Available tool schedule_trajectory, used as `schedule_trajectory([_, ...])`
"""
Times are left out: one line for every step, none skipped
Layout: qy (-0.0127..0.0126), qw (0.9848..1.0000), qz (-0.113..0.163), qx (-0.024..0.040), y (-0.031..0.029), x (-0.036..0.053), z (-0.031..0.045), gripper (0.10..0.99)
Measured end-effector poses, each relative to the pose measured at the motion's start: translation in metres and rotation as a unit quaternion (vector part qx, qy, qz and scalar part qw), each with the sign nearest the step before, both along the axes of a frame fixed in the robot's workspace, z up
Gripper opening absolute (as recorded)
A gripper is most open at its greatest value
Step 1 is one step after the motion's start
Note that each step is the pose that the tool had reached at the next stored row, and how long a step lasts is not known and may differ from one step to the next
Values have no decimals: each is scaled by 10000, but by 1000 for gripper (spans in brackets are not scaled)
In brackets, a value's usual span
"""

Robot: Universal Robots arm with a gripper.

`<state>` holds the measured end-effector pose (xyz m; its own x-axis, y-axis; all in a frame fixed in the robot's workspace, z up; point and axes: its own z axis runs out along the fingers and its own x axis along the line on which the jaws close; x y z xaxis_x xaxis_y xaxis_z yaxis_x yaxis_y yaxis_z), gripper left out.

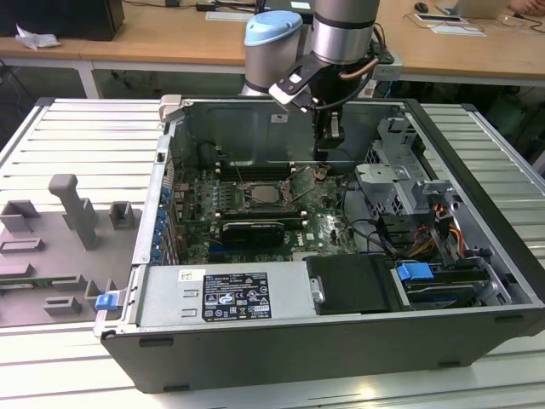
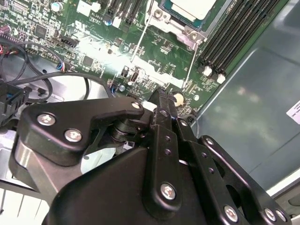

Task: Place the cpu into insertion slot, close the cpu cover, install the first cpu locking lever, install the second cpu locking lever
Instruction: 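Close the cpu cover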

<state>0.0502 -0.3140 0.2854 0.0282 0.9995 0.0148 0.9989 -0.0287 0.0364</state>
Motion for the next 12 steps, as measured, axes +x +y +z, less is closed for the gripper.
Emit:
schedule_trajectory([0,10000,0,0,0,11,0,106])
schedule_trajectory([0,10000,0,0,1,20,0,106])
schedule_trajectory([0,10000,0,0,1,29,0,106])
schedule_trajectory([0,10000,0,0,1,37,0,106])
schedule_trajectory([0,10000,0,0,2,43,0,106])
schedule_trajectory([0,10000,0,0,2,50,0,106])
schedule_trajectory([0,10000,0,0,2,61,0,106])
schedule_trajectory([0,10000,0,0,3,65,0,106])
schedule_trajectory([0,10000,0,0,3,69,0,106])
schedule_trajectory([0,10000,0,0,3,75,0,106])
schedule_trajectory([0,10000,0,0,3,79,0,106])
schedule_trajectory([0,10000,0,0,4,89,0,106])
